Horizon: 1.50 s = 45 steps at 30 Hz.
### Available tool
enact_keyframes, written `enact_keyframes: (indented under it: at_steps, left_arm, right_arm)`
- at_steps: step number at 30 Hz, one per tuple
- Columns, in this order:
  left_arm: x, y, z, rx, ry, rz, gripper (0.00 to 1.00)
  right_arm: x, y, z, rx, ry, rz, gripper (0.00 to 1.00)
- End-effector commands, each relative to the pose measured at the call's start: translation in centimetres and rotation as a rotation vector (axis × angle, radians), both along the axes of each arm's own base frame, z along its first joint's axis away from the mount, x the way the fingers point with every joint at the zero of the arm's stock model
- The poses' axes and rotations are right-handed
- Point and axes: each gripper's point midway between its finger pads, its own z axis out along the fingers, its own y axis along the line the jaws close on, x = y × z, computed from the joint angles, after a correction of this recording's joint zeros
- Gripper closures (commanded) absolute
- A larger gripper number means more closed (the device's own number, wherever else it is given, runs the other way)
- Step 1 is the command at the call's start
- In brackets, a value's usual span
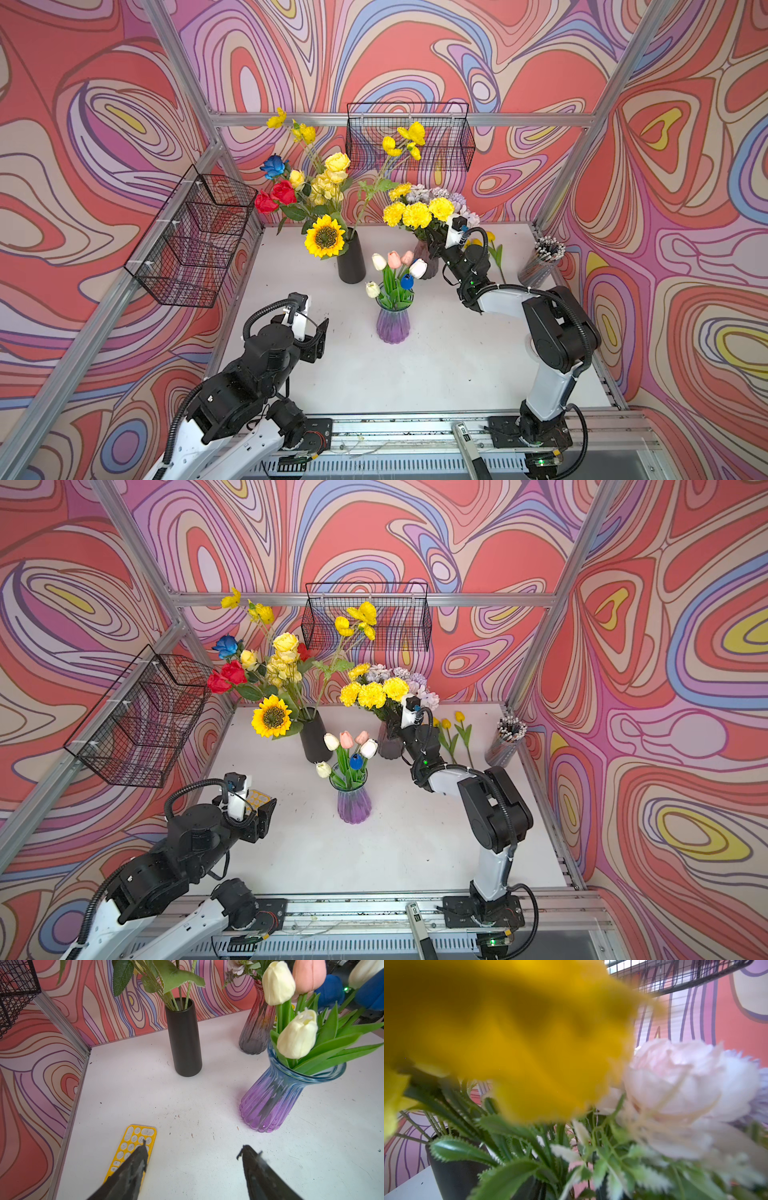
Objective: Pick out yellow flowers from the vase
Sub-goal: Pick up the flower from the vase.
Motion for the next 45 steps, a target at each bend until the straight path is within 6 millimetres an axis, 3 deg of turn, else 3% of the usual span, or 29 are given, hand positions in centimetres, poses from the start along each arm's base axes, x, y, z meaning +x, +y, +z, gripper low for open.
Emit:
enact_keyframes:
  at_steps: [1,7,14,24,25,40,45]
  left_arm:
    - [-0.1,0.4,0.5,0.005,-0.004,0.013,0.25]
    - [-0.4,0.7,0.8,-0.001,-0.011,0.019,0.25]
    - [-0.4,0.7,0.4,-0.006,-0.004,0.021,0.25]
    - [-0.3,0.6,0.3,-0.012,-0.007,0.021,0.25]
    - [-0.4,0.7,0.3,-0.014,-0.008,0.023,0.25]
    - [-0.4,0.9,0.1,-0.023,-0.016,0.033,0.26]
    - [-0.4,0.9,0.2,-0.022,-0.021,0.032,0.26]
  right_arm:
    - [0.6,0.5,0.0,-0.003,-0.016,-0.009,0.64]
    - [0.7,0.3,-0.1,-0.002,-0.015,-0.017,0.74]
    - [-0.6,-0.2,1.0,-0.029,-0.035,-0.025,0.83]
    - [-1.6,-0.3,2.5,-0.066,-0.052,-0.017,0.9]
    - [-2.1,-0.5,4.1,-0.059,-0.079,-0.017,0.9]
    - [-3.6,-0.4,8.0,-0.085,-0.102,0.016,0.91]
    - [-4.4,-0.5,10.3,-0.1,-0.103,0.027,0.92]
